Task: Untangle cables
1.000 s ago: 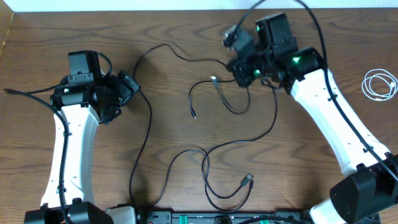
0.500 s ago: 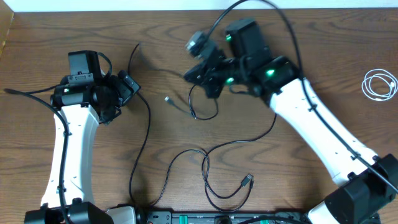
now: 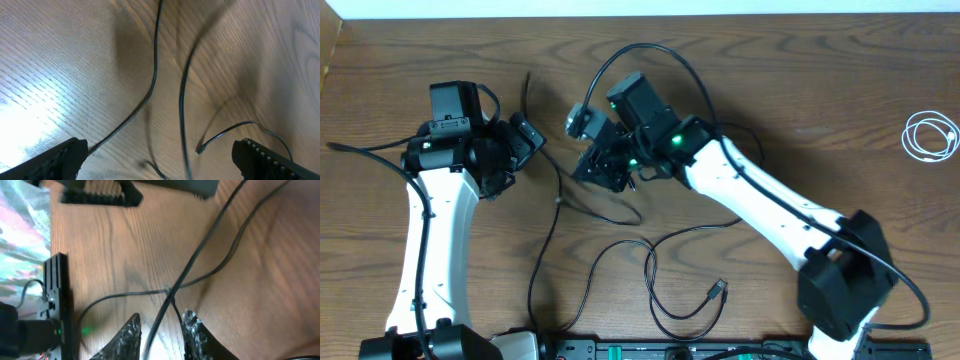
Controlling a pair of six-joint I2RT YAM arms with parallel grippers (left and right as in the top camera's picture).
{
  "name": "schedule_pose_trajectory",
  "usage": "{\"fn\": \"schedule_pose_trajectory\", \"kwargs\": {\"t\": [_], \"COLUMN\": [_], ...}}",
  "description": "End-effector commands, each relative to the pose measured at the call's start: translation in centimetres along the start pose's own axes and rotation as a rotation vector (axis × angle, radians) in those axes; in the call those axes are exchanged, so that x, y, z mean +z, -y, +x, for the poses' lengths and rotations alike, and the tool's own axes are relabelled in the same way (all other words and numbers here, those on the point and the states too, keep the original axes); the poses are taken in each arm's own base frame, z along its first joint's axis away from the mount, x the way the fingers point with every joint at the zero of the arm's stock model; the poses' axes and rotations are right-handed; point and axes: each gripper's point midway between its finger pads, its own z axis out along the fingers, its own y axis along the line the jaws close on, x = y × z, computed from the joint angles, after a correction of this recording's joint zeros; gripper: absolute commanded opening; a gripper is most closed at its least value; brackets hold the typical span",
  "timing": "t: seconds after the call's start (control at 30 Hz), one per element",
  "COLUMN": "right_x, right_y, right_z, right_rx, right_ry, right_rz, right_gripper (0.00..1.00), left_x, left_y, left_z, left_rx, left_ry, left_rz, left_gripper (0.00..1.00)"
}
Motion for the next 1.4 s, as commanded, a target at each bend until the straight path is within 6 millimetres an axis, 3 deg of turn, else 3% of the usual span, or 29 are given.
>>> {"fn": "schedule_pose_trajectory", "kwargs": {"t": [0.0,0.07,0.23,0.37,0.63,0.8,0.93,1.13,1.27,1.37], "right_x": [0.6,0.8,0.4,0.2,-1.1,-3.3,-6.0,-9.2,-13.1,-13.7], "right_y": [0.6,0.9,3.4,4.1,7.9,10.9,13.5,15.0,16.9,17.1], "right_z": [0.2,0.4,0.6,0.8,3.0,5.5,8.0,11.9,15.0,16.1], "right_rx": [0.031,0.035,0.111,0.139,0.233,0.374,0.495,0.646,0.836,0.914], "right_ry": [-0.010,-0.013,-0.014,-0.017,-0.082,-0.130,-0.179,-0.278,-0.311,-0.329], "right_rz": [0.004,0.012,0.137,0.164,0.412,0.608,0.768,0.838,0.980,0.927], "right_gripper": [0.25,0.30,0.31,0.40,0.38,0.30,0.31,0.42,0.48,0.77], "left_x": [0.0,0.0,0.0,0.0,0.0,0.0,0.0,0.0,0.0,0.0], "left_y": [0.0,0.0,0.0,0.0,0.0,0.0,0.0,0.0,0.0,0.0], "left_z": [-0.1,-0.1,-0.1,-0.1,-0.1,-0.1,-0.1,-0.1,-0.1,-0.1], "left_rx": [-0.007,-0.007,-0.008,-0.007,-0.007,-0.008,-0.007,-0.008,-0.008,-0.008], "left_ry": [-0.001,-0.001,-0.001,-0.001,-0.001,-0.001,-0.001,-0.001,-0.001,-0.001], "left_rz": [-0.001,-0.001,-0.001,-0.001,-0.001,-0.001,-0.001,-0.001,-0.001,-0.001], "left_gripper": [0.98,0.98,0.98,0.98,0.98,0.98,0.98,0.98,0.98,0.98]}}
